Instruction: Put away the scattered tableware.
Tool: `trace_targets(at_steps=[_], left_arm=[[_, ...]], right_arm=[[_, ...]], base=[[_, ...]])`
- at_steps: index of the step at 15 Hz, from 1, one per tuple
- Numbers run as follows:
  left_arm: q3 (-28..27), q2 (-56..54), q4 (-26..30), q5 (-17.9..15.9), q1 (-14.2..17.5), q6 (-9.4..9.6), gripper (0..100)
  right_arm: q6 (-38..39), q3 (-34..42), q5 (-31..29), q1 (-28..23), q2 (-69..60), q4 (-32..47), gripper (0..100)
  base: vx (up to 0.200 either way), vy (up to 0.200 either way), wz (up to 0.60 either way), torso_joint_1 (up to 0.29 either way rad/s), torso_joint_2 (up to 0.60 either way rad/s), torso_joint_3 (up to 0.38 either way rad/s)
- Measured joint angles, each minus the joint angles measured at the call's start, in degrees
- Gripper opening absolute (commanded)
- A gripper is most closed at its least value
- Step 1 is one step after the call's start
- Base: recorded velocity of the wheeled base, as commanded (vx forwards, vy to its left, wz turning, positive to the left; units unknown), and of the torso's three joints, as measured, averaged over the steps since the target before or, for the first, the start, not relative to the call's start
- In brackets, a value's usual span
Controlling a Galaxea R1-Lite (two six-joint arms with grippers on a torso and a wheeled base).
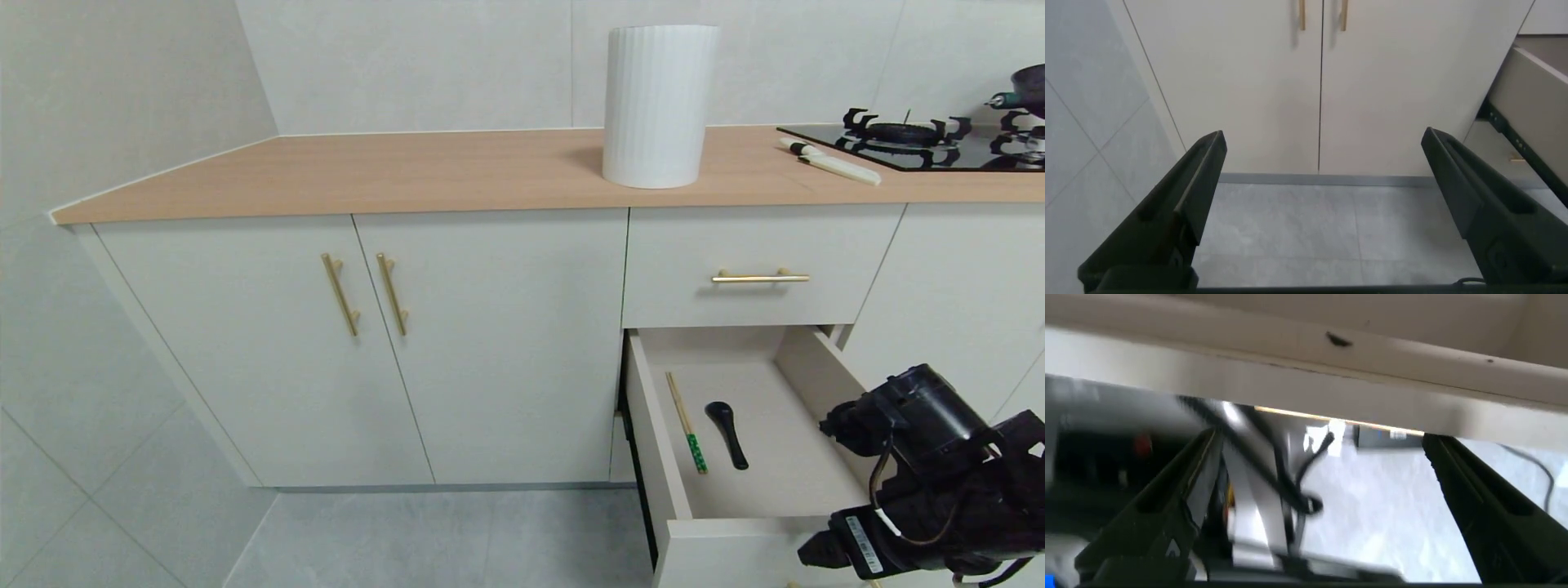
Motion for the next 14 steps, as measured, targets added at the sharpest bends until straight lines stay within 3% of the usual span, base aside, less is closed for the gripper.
trace_targets(at_steps=[7, 14], left_arm=[[0.0, 0.0, 0.0, 0.0, 0.0, 0.02, 100], [0.0, 0.0, 0.0, 0.0, 0.0, 0.0, 100]], right_arm=[[-0.9, -3.6, 0.1, -5.0, 5.8, -9.2, 100], [-4.3, -22.0, 0.3, -9.8, 20.0, -9.8, 100]], base=[[0.0, 0.0, 0.0, 0.0, 0.0, 0.0], [0.0, 0.0, 0.0, 0.0, 0.0, 0.0]])
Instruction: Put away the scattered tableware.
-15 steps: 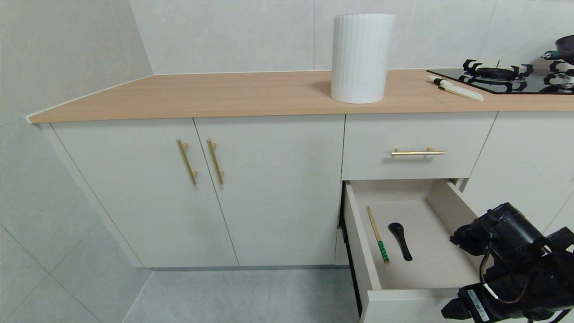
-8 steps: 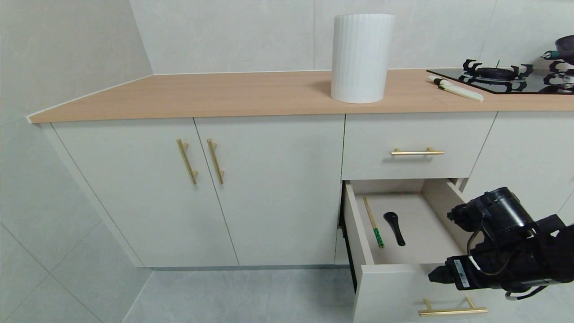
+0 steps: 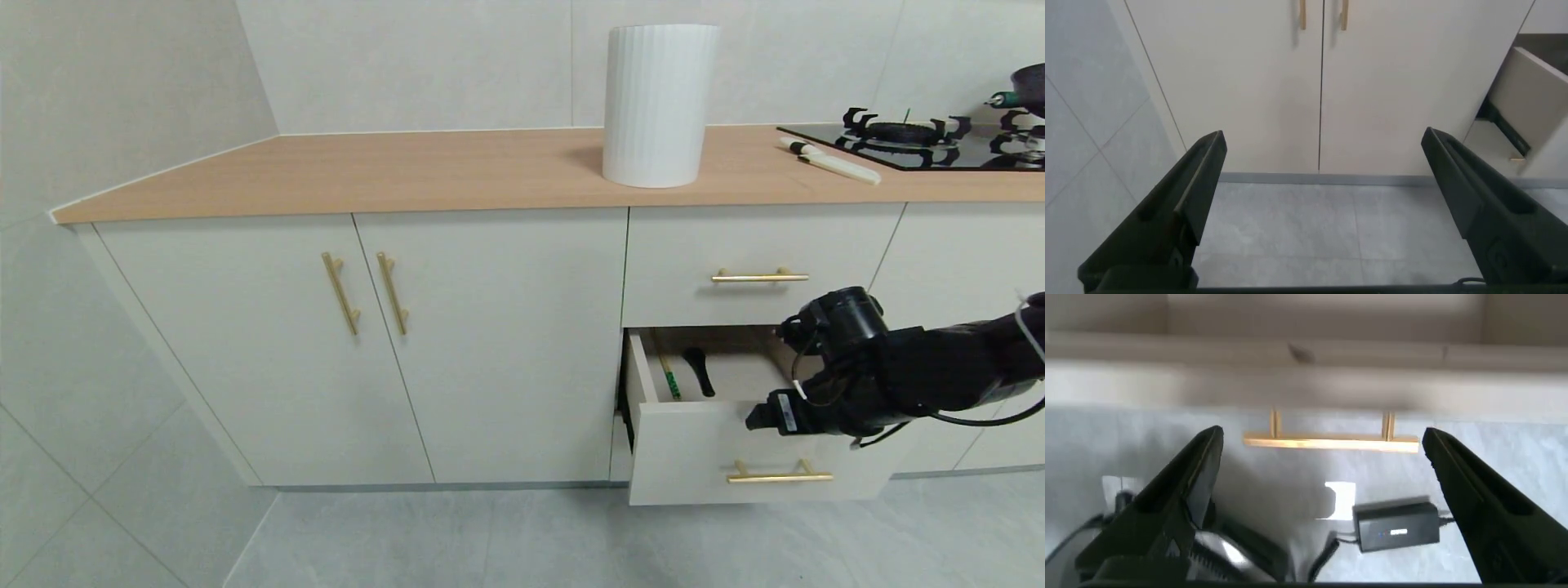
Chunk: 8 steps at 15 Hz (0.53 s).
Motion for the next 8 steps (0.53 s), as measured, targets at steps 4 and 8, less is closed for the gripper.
trace_targets(at_steps=[4, 8], left_arm=[[0.0, 0.0, 0.0, 0.0, 0.0, 0.02, 100], [0.0, 0.0, 0.0, 0.0, 0.0, 0.0, 100]], right_arm=[[-0.2, -12.4, 0.1, -2.0, 8.8, 0.3, 100], [1.6, -15.3, -0.4, -3.1, 13.2, -5.4, 100]], base=[[0.0, 0.0, 0.0, 0.0, 0.0, 0.0], [0.0, 0.0, 0.0, 0.0, 0.0, 0.0]])
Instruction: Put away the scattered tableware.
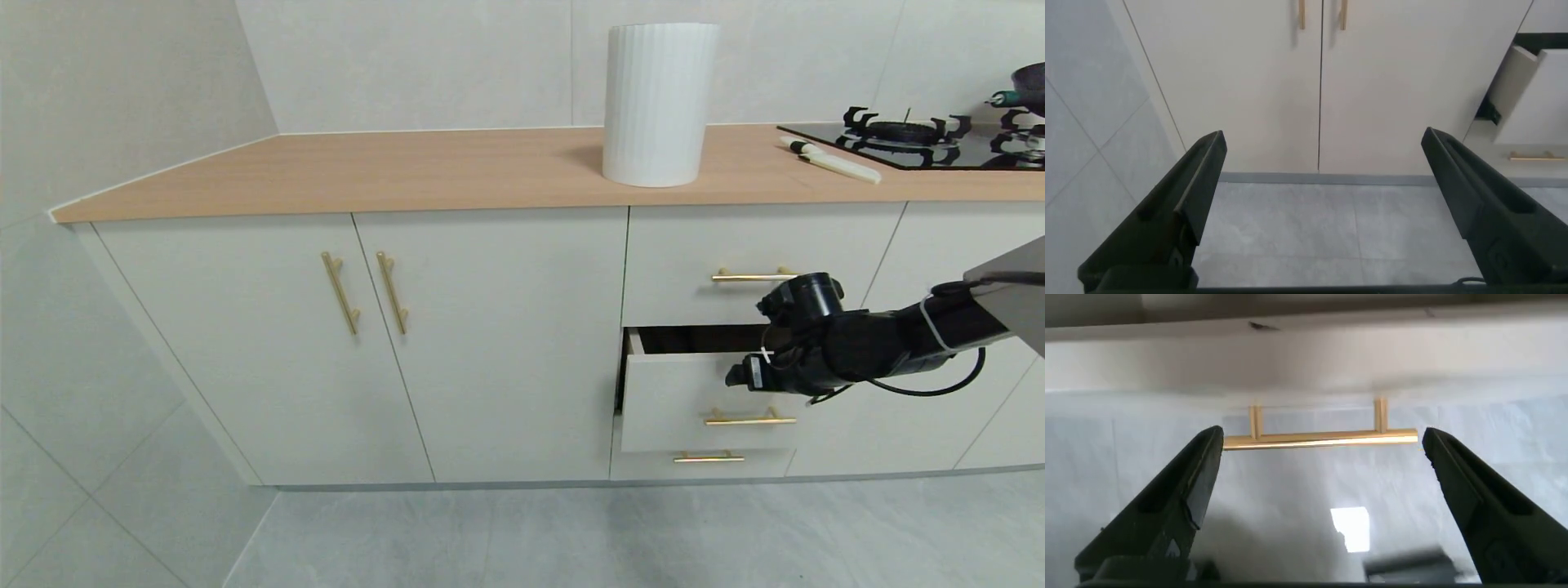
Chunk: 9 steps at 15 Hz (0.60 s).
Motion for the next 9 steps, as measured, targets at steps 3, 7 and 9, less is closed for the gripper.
trace_targets(at_steps=[3, 7, 9], left_arm=[[0.0, 0.0, 0.0, 0.0, 0.0, 0.0, 100], [0.0, 0.0, 0.0, 0.0, 0.0, 0.0, 100], [0.0, 0.0, 0.0, 0.0, 0.0, 0.0, 100]], right_arm=[[0.8, 1.2, -3.1, -0.1, 2.0, -10.1, 100], [0.8, 1.8, -6.4, 0.0, 5.4, -20.6, 100], [0.8, 1.8, -8.5, 0.0, 7.0, -26.6, 100]], base=[[0.0, 0.0, 0.0, 0.0, 0.0, 0.0], [0.0, 0.0, 0.0, 0.0, 0.0, 0.0], [0.0, 0.0, 0.0, 0.0, 0.0, 0.0]])
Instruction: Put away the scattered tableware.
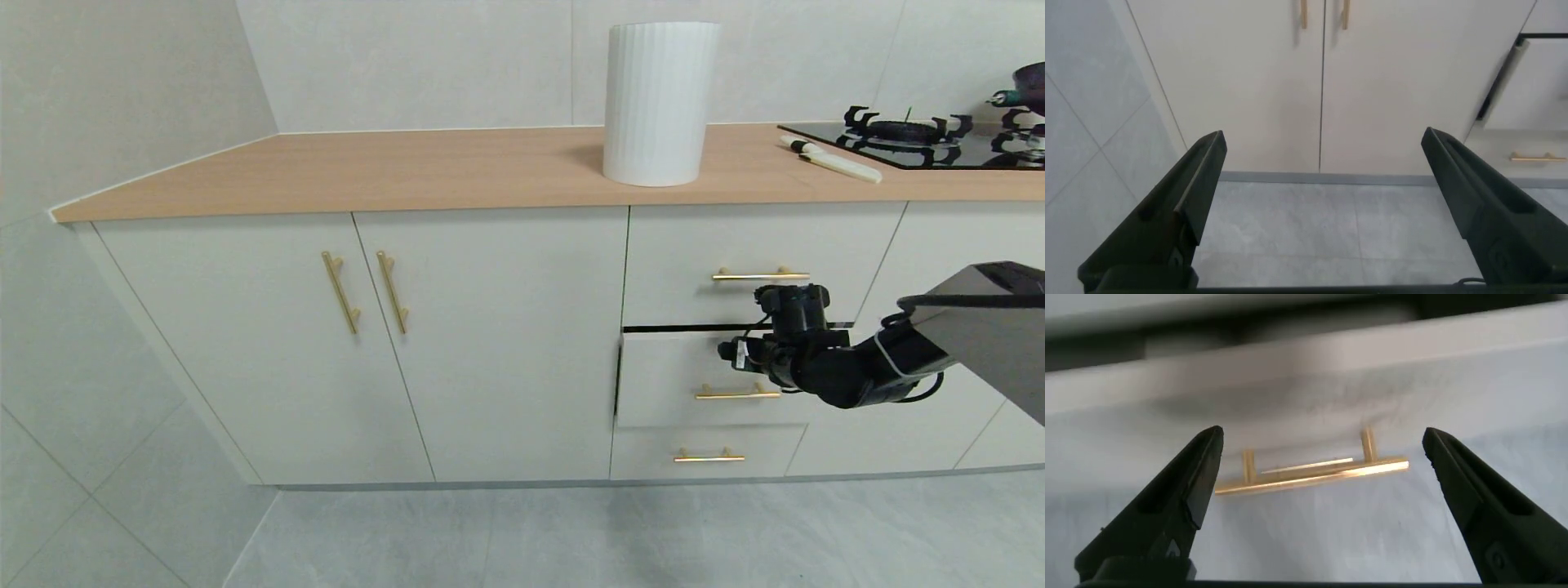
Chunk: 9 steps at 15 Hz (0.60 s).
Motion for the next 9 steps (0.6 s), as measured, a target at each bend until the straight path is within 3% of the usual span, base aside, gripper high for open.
trace_targets(at_steps=[9], left_arm=[[0.0, 0.0, 0.0, 0.0, 0.0, 0.0, 100]], right_arm=[[1.3, -3.7, -3.4, 0.0, 5.0, -9.2, 100]], base=[[0.0, 0.0, 0.0, 0.0, 0.0, 0.0]])
